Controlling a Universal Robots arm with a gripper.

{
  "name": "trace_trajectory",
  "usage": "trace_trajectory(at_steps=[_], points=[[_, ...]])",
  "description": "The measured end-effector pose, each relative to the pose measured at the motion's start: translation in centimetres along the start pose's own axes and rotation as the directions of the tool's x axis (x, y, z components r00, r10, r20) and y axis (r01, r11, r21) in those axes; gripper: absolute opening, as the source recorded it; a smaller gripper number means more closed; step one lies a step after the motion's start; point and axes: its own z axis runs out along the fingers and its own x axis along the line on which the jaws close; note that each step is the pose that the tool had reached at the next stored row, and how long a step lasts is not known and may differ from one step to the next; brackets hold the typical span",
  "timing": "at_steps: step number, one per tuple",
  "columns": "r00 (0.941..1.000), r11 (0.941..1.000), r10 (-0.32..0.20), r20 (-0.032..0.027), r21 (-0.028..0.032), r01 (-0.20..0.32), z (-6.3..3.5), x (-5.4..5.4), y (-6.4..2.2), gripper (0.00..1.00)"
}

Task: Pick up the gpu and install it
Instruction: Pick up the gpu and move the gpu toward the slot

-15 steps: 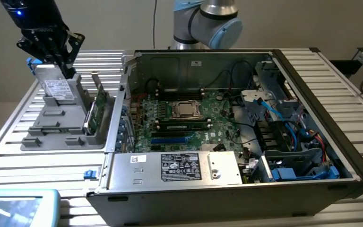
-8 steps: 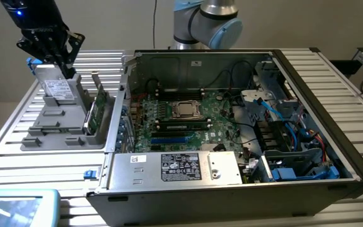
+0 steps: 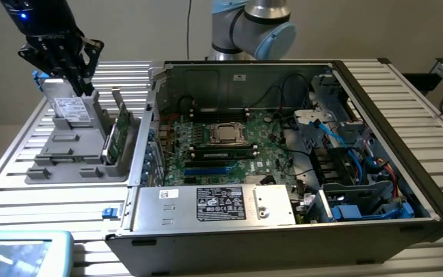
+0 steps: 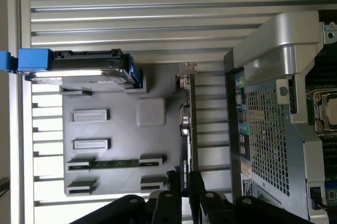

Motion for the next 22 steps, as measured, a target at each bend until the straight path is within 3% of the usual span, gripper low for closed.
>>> trace_trajectory(at_steps=[3, 4, 5, 6, 11, 15, 18, 22], points=[[1.0000, 1.0000, 0.000, 0.0001, 0.0000, 0.000, 0.01, 0.0, 0.00, 0.37], [1.0000, 1.0000, 0.000, 0.0006, -0.0001, 0.000, 0.10, 0.1, 0.00, 0.37], [1.0000, 1.0000, 0.000, 0.0038, -0.0003, 0.000, 0.22, 0.3, -0.01, 0.37], [1.0000, 1.0000, 0.000, 0.0070, -0.0005, 0.000, 0.35, 0.6, -0.01, 0.44], [0.9997, 1.0000, -0.001, 0.0243, -0.0018, 0.001, 0.95, 1.4, 0.00, 0.44], [0.9997, 1.0000, -0.001, 0.0249, -0.0016, 0.001, 1.67, 1.1, -0.02, 0.44], [0.9997, 1.0000, -0.001, 0.0251, -0.0018, 0.001, 2.30, -0.1, 0.04, 0.44], [0.9997, 1.0000, -0.001, 0.0251, -0.0033, 0.002, 3.03, -0.1, 0.07, 0.44]])
